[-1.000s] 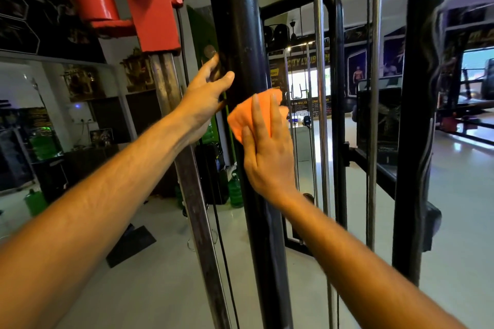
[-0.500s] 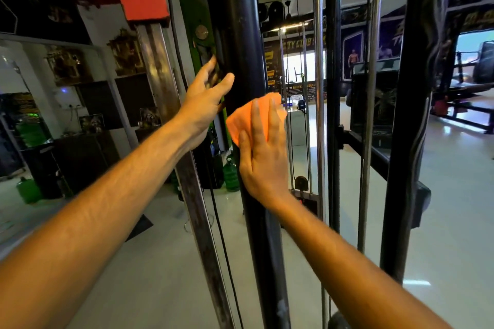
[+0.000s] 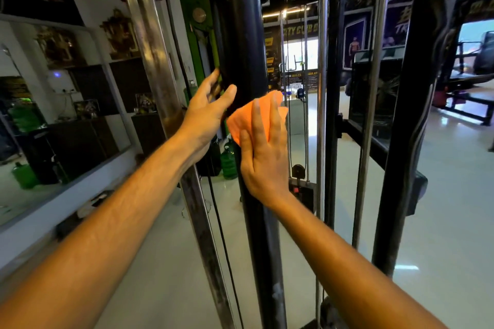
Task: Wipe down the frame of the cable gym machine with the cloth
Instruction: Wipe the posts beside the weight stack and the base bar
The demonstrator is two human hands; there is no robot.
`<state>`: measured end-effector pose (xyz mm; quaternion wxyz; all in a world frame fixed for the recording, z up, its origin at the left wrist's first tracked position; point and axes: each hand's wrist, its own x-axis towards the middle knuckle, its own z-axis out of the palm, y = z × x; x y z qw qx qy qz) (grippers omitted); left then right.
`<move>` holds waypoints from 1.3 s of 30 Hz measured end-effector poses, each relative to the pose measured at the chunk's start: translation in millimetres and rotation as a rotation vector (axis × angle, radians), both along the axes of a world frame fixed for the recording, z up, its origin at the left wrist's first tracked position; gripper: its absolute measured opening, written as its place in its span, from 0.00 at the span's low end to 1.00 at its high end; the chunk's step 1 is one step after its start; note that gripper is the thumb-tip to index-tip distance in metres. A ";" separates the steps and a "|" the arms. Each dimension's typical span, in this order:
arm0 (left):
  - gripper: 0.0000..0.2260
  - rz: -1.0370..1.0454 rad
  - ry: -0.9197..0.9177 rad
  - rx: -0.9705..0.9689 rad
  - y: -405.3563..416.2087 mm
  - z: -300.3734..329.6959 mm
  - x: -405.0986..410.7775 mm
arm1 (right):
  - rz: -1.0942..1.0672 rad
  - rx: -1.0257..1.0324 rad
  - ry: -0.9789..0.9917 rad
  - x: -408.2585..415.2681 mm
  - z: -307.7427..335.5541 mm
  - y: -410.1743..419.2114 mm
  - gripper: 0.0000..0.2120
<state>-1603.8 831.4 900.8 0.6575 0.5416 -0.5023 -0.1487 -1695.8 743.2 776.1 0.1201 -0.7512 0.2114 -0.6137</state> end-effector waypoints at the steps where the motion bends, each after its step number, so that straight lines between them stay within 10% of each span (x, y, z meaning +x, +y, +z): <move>1: 0.30 0.001 -0.004 0.002 -0.7 -5.8 0.6 | -0.001 0.006 0.011 -0.2 -27.0 2.2 0.32; 5: 0.30 -0.005 0.005 0.044 0.5 -23.2 2.4 | 0.064 0.117 0.083 -7.5 -105.7 13.2 0.34; 13: 0.29 0.001 0.039 0.057 0.5 -29.5 1.6 | 0.046 0.069 -0.014 2.4 -24.1 1.4 0.32; 20: 0.26 -0.012 0.081 0.047 3.0 -59.4 -5.4 | 0.084 0.263 0.076 -10.7 -157.2 27.2 0.34; 28: 0.19 -0.012 0.157 0.061 0.8 -63.3 -3.2 | 0.057 0.171 -0.070 6.9 -54.4 8.8 0.32; 39: 0.29 0.020 0.150 0.034 -2.7 -119.5 -7.3 | 0.065 0.238 0.001 -3.5 -167.6 26.2 0.34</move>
